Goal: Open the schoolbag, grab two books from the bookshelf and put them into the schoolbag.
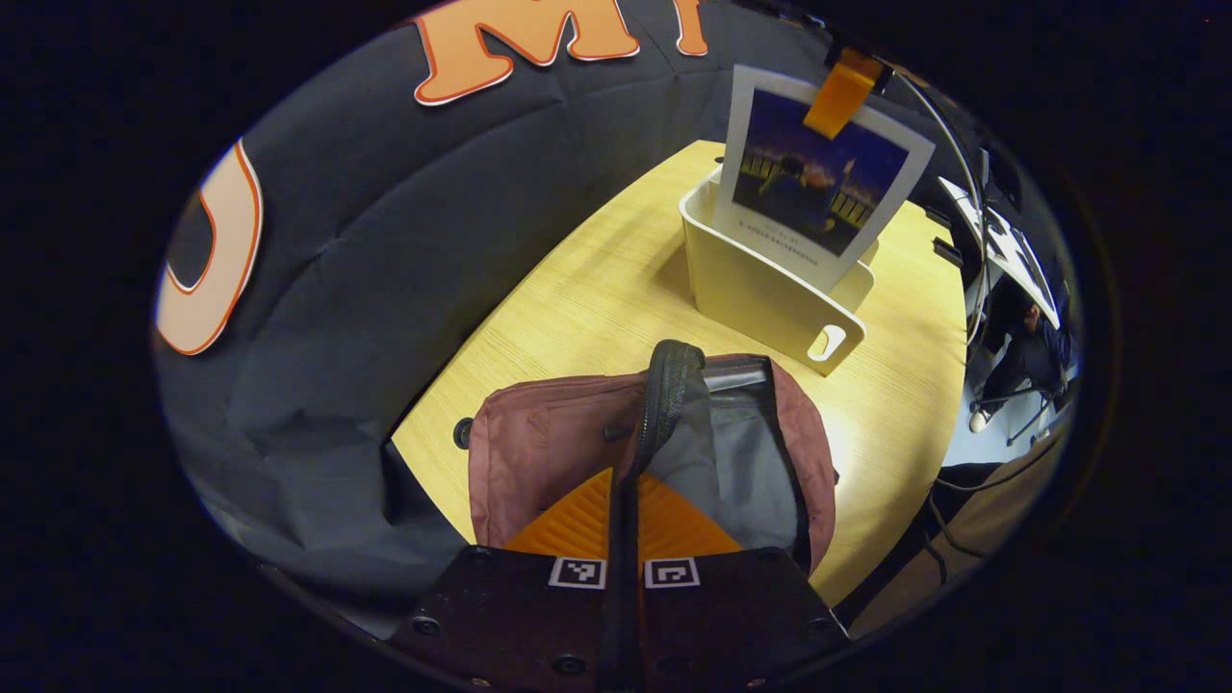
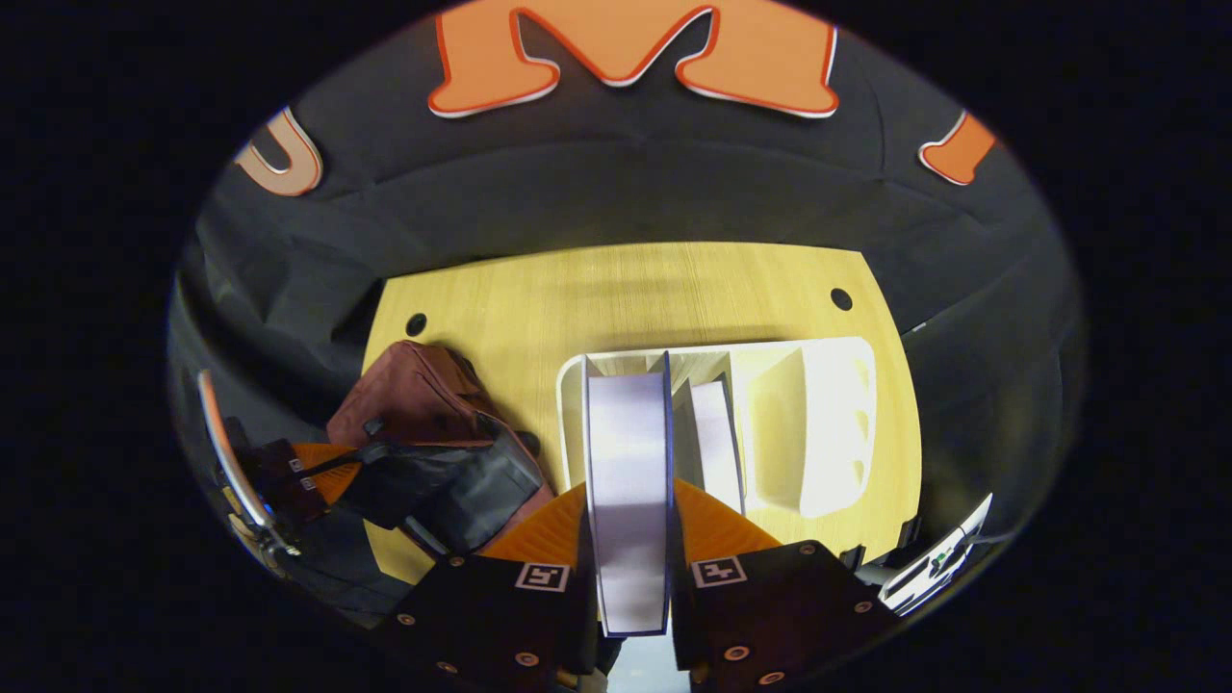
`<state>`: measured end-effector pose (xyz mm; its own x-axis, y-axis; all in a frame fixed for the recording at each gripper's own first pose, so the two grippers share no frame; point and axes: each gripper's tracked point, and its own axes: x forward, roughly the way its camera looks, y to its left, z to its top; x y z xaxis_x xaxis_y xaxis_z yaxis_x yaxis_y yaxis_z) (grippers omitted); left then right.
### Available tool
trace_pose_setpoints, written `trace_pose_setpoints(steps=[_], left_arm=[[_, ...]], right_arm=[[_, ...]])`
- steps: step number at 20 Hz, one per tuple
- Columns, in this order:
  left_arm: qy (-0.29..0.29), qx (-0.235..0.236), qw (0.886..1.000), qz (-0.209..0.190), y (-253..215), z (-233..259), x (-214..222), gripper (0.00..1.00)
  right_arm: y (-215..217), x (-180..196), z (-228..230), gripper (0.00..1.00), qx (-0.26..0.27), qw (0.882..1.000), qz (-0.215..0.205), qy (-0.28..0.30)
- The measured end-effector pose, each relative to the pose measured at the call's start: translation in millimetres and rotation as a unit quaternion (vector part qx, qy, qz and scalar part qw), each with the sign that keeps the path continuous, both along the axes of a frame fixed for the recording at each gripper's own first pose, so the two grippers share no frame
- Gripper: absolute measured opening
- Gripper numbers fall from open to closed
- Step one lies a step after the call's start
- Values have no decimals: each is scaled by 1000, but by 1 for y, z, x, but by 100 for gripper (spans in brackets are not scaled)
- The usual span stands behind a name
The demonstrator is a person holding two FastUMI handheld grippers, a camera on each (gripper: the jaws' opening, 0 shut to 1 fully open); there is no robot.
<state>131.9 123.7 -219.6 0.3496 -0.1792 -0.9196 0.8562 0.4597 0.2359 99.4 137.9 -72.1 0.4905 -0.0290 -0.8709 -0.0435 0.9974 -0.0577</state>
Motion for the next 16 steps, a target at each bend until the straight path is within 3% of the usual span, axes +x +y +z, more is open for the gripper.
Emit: trace_pose_setpoints(steps=[4, 8, 16], left_arm=[[2, 4, 1000, -6, 0, -4, -4, 1], [-6, 3, 1000, -14, -1, 2, -4, 1], [-20, 4, 999, -27, -3, 24, -10, 1]], right_arm=[[11, -38, 45, 31, 54, 997, -2, -47], [21, -80, 51, 31, 127, 989, -13, -79], [60, -131, -59, 31, 284, 955, -71, -45]])
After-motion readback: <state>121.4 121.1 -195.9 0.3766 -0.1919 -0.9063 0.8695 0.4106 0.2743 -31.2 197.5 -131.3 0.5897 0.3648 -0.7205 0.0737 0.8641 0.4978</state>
